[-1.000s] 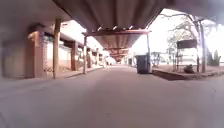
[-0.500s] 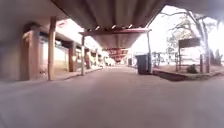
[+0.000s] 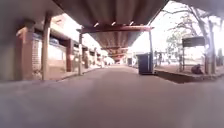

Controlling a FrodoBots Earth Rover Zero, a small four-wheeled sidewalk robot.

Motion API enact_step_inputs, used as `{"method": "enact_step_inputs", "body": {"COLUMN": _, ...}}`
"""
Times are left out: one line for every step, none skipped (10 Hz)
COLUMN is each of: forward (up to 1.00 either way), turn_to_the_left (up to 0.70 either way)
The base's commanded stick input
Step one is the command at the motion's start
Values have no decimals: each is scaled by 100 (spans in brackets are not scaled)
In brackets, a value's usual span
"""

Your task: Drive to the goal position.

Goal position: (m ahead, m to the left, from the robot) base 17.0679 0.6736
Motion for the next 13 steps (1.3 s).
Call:
{"method": "enact_step_inputs", "body": {"forward": 70, "turn_to_the_left": 0}}
{"method": "enact_step_inputs", "body": {"forward": 70, "turn_to_the_left": 0}}
{"method": "enact_step_inputs", "body": {"forward": 70, "turn_to_the_left": 0}}
{"method": "enact_step_inputs", "body": {"forward": 70, "turn_to_the_left": 0}}
{"method": "enact_step_inputs", "body": {"forward": 70, "turn_to_the_left": 0}}
{"method": "enact_step_inputs", "body": {"forward": 70, "turn_to_the_left": 0}}
{"method": "enact_step_inputs", "body": {"forward": 70, "turn_to_the_left": 0}}
{"method": "enact_step_inputs", "body": {"forward": 70, "turn_to_the_left": 0}}
{"method": "enact_step_inputs", "body": {"forward": 70, "turn_to_the_left": 0}}
{"method": "enact_step_inputs", "body": {"forward": 70, "turn_to_the_left": 0}}
{"method": "enact_step_inputs", "body": {"forward": 70, "turn_to_the_left": 0}}
{"method": "enact_step_inputs", "body": {"forward": 70, "turn_to_the_left": 0}}
{"method": "enact_step_inputs", "body": {"forward": 70, "turn_to_the_left": 0}}
